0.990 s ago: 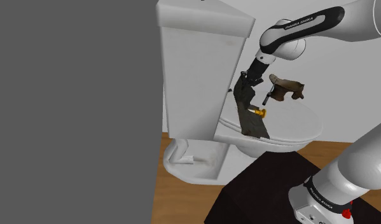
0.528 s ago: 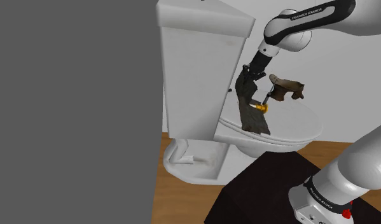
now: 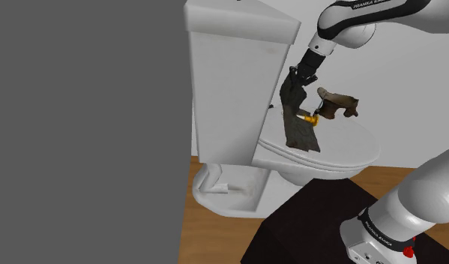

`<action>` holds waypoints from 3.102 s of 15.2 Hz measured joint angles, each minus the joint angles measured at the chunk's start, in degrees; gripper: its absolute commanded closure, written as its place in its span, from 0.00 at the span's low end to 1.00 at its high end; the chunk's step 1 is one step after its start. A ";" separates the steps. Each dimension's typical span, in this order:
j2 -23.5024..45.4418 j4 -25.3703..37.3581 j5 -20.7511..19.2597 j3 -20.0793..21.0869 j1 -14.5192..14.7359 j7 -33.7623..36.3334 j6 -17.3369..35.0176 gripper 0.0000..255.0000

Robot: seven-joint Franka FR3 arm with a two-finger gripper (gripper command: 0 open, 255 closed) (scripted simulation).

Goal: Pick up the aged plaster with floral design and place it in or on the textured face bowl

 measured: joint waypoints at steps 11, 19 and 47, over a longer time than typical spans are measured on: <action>-1.84 6.51 -1.01 0.07 -0.08 1.94 -8.16 1.00; -1.98 12.49 -1.39 -0.04 -0.17 2.94 -14.20 1.00; 17.57 45.58 4.45 -16.08 -15.88 -24.61 -34.95 1.00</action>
